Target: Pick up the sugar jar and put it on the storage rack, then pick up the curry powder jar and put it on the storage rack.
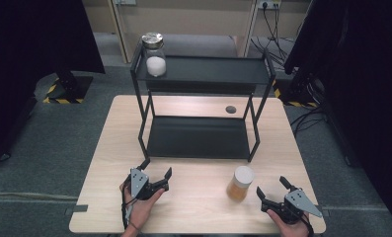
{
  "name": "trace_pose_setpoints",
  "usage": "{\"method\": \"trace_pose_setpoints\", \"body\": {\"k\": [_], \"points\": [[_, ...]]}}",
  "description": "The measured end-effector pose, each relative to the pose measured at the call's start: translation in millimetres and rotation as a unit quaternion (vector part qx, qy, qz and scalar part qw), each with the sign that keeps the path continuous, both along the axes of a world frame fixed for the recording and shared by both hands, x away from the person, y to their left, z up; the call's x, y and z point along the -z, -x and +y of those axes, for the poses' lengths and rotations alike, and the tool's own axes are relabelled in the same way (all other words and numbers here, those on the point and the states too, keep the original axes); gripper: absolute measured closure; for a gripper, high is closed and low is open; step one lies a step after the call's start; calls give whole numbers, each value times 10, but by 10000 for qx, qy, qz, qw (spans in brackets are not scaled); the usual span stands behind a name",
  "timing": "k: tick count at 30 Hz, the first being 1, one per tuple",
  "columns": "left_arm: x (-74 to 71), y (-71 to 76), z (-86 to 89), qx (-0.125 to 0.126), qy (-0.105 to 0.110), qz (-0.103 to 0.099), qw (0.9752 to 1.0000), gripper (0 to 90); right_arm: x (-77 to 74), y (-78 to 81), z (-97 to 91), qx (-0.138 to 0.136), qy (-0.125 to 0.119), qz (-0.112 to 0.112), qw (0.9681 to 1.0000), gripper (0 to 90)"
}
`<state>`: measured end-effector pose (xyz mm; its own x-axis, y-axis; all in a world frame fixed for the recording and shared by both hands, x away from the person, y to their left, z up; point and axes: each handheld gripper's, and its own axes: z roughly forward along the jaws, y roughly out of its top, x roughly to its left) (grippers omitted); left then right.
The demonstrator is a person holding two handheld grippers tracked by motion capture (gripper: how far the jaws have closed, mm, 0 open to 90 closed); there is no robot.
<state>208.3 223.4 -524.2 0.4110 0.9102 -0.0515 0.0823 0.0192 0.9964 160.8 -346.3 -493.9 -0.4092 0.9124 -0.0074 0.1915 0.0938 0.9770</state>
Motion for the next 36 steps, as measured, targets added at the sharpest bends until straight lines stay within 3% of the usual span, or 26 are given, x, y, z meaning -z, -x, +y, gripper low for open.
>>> {"method": "trace_pose_setpoints", "body": {"k": [12, 18, 24, 29, 36], "points": [[17, 6, 17, 0, 67, -25, 10000, 107, -1, -3, -13, -70, -14, 6, 10000, 46], [8, -2, 17, 13, 60, 3, 10000, 106, -45, 12, -83, -548, -216, -73, 9982, 49], [8, -2, 15, 25, 38, -7, 10000, 104, -137, 25, -63, -1103, -288, -255, 9932, 56], [0, -5, 9, 39, -12, -6, 10000, 104, -233, -43, 71, -1272, -136, -330, 9912, 69], [4, -5, 16, 46, 12, -8, 10000, 104, -269, -215, 201, -1329, 14, -273, 9908, 131]]}}
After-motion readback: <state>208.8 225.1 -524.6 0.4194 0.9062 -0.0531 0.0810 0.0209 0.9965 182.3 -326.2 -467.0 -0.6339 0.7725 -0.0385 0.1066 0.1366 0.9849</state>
